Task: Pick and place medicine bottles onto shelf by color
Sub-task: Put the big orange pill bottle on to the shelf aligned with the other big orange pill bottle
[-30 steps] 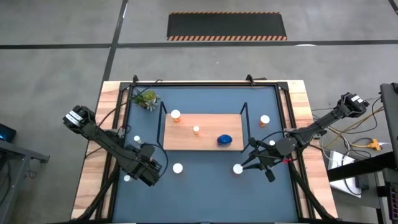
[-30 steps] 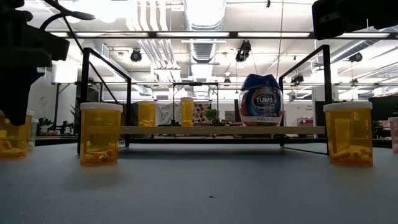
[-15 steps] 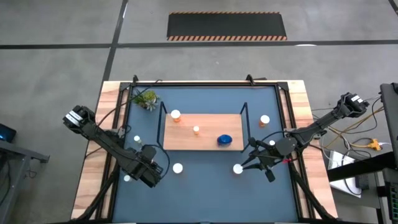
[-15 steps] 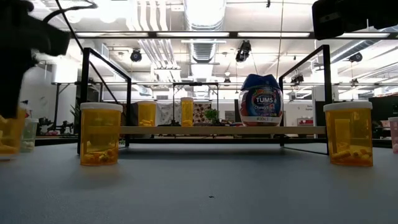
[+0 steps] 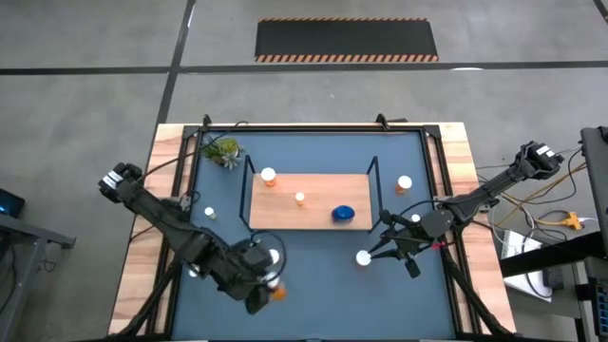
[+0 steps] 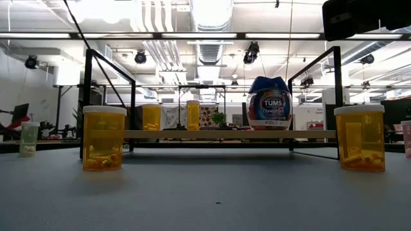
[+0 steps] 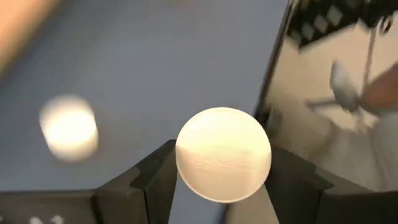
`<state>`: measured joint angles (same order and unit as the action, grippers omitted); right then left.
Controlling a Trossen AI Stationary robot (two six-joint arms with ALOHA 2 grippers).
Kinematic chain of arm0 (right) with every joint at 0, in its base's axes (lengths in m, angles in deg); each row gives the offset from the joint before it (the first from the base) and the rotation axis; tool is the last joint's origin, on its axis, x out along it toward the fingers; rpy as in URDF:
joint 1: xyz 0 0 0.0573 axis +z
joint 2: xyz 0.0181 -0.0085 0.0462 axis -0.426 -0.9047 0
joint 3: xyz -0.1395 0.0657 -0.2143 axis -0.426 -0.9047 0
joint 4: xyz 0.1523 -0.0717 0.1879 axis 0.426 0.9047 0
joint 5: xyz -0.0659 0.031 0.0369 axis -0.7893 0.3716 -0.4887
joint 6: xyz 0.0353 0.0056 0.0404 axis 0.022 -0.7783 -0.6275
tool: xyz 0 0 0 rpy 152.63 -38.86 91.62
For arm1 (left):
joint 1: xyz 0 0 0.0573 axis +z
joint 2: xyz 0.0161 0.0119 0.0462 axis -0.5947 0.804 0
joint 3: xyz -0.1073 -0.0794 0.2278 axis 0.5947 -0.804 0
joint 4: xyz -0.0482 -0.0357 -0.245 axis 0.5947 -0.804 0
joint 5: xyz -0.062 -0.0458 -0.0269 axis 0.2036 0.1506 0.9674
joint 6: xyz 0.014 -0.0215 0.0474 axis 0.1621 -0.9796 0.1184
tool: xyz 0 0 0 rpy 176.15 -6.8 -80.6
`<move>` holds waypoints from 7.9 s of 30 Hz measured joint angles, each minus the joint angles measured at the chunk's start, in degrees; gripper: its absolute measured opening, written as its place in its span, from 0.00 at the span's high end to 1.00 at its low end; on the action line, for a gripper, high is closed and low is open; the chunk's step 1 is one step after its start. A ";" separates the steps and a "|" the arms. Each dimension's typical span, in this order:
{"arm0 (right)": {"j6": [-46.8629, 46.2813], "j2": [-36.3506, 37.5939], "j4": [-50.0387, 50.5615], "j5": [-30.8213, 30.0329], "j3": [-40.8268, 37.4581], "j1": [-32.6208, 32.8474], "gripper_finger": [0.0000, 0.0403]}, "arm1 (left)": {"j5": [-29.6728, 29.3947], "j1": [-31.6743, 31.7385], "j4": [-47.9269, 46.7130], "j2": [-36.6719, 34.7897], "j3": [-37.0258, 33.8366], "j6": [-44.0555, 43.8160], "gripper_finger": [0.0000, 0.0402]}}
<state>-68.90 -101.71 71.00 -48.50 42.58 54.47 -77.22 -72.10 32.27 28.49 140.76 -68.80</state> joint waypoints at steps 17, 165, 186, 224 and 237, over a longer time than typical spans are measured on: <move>-0.50 0.00 0.18 0.00 0.02 0.00 0.87 | -9.33 24.32 -16.24 2.10 2.02 16.05 0.52; -1.03 0.02 2.60 -0.02 0.00 0.00 0.87 | -8.53 28.89 -15.15 3.87 -10.06 48.03 1.00; -1.10 0.01 2.71 -0.03 0.00 0.00 0.87 | -8.42 28.87 -15.67 3.63 -6.69 47.90 1.00; -1.62 0.02 2.84 -0.04 0.00 0.00 0.87 | 2.45 -7.63 -0.74 4.00 -5.33 -12.06 1.00; -1.66 0.02 2.86 -0.03 0.00 -0.01 0.87 | 2.71 -7.51 -0.95 3.93 -6.65 -12.04 1.00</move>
<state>-70.57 -101.69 73.87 -48.54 42.58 54.46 -74.51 -79.61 31.32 32.42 134.12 -80.83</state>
